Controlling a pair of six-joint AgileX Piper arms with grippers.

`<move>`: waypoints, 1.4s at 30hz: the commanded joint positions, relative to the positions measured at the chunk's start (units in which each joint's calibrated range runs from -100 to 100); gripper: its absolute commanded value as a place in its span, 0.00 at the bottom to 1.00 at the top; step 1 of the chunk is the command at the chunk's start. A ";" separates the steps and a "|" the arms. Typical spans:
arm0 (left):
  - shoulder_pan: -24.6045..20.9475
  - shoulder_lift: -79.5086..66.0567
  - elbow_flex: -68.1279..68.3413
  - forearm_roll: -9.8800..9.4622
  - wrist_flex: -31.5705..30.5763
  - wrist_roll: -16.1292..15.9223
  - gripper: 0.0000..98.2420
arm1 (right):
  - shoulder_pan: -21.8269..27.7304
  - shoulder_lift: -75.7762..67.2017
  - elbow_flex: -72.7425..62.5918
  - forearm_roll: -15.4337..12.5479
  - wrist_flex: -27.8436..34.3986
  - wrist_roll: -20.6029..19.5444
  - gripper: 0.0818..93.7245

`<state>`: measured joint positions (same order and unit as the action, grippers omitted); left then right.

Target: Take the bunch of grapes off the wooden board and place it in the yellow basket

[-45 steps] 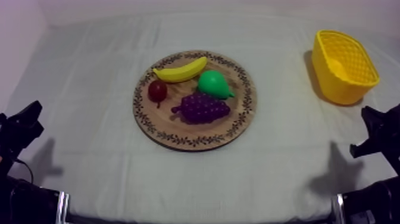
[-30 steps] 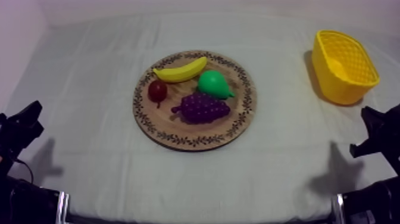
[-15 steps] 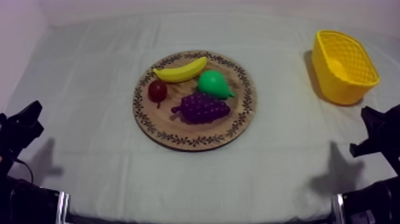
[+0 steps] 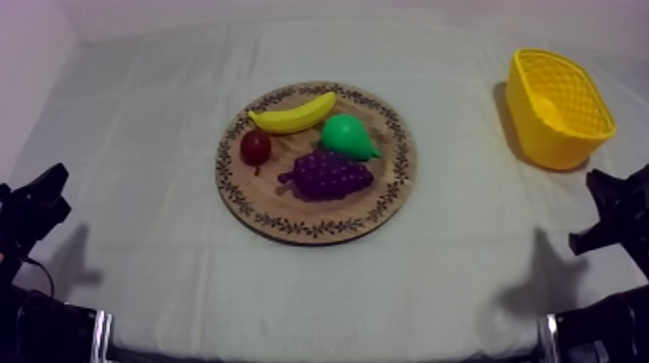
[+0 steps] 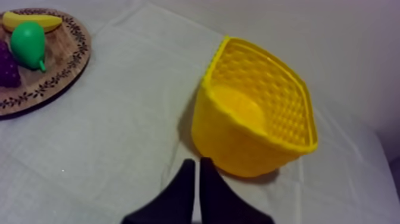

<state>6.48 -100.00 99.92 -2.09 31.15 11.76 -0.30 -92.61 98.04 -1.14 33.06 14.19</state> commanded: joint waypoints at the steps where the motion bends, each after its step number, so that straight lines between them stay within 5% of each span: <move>1: 0.00 0.00 -0.03 -0.03 -0.03 -0.01 0.00 | -0.36 2.17 -2.34 0.32 -0.43 0.06 0.00; 13: 0.00 0.00 -0.03 -0.03 -0.03 -0.01 0.00 | -2.99 19.59 -26.70 0.24 4.34 2.02 0.00; 42: 0.00 0.00 -0.03 -0.03 -0.03 -0.01 0.00 | -14.12 64.41 -82.62 -3.07 42.89 12.39 0.01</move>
<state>6.48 -100.00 99.92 -2.09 31.15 11.76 -14.05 -30.78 18.80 -4.24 74.07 26.42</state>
